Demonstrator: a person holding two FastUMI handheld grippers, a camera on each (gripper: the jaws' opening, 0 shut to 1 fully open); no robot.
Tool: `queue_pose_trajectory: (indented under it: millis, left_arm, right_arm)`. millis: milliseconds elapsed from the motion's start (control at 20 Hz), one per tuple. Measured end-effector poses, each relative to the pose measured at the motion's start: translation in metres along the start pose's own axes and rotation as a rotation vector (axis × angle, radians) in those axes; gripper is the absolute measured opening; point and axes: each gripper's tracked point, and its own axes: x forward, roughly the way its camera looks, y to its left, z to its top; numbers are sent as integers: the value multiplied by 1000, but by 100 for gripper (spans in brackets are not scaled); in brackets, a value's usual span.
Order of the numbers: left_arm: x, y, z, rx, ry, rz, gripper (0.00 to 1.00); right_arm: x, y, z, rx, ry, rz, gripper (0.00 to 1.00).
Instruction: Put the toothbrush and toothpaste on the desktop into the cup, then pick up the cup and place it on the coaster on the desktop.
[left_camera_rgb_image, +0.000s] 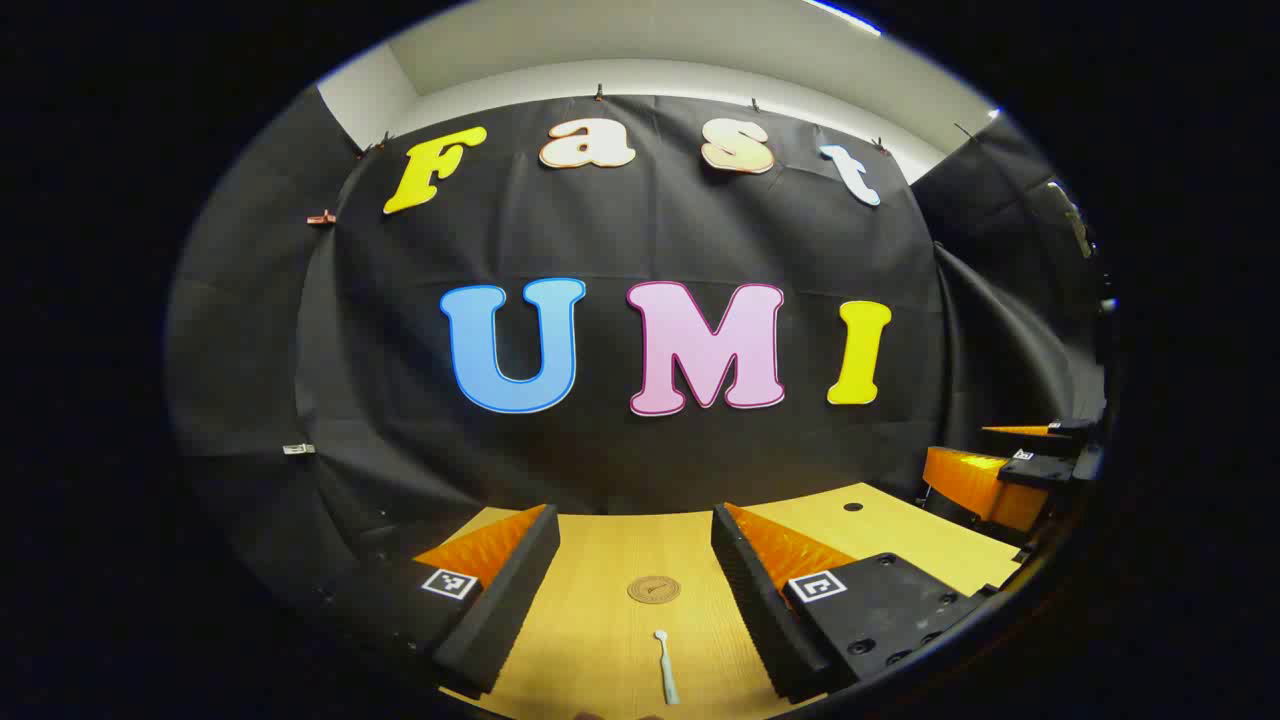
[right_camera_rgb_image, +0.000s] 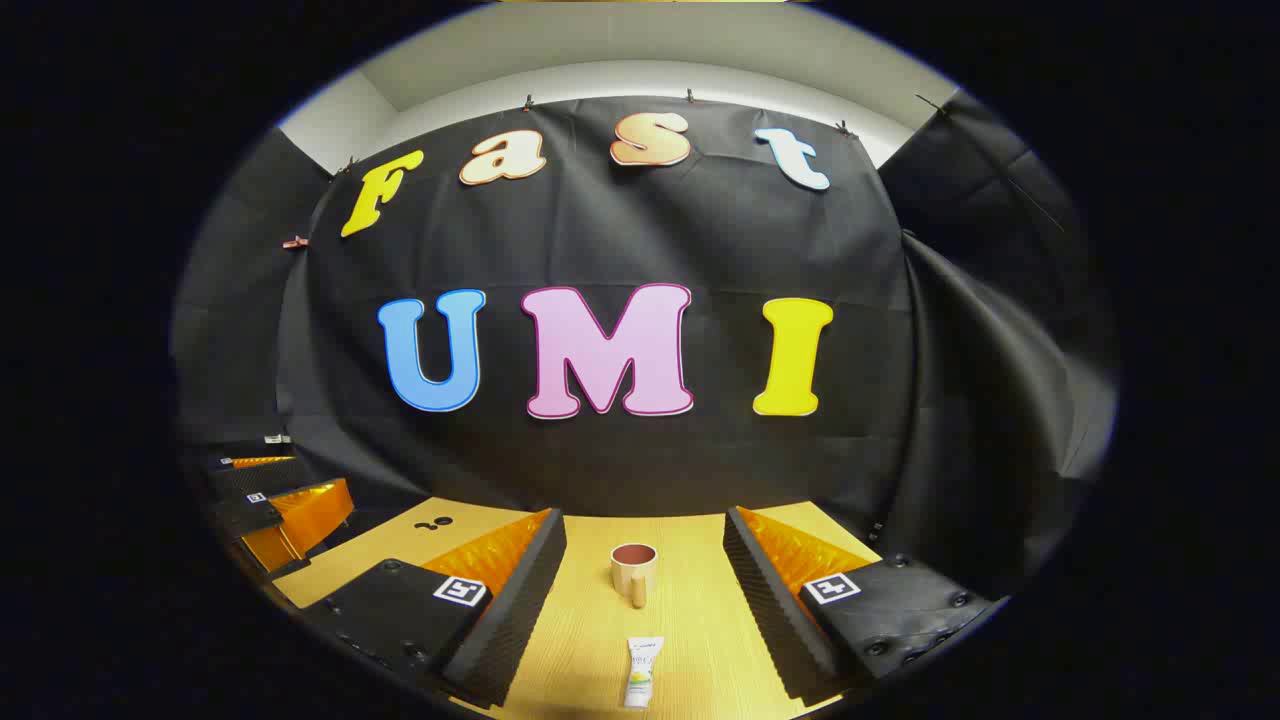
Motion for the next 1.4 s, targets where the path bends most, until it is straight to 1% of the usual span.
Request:
queue_pose_trajectory:
  millis: [250, 350, 550, 900, 1250, 1400]
  left_arm:
    - [8, -9, -7, -33, 27, -35, 97]
    - [10, -9, -8, -20, 27, -36, 97]
    - [10, -12, -15, -8, 44, -42, 97]
    - [12, -16, -19, -17, 61, -43, 97]
    - [15, -10, -27, -11, 82, -33, 97]
    - [18, -8, -32, -14, 96, -22, 97]
  right_arm:
    - [5, -7, -17, 1, 58, -27, 98]
    - [6, -9, -20, 2, 69, -33, 98]
    - [9, -7, -32, -14, 101, -21, 98]
    - [12, 0, -50, 6, 160, 3, 98]
    - [19, 4, -67, -2, 210, 16, 99]
    - [28, 5, -78, -7, 249, 19, 98]
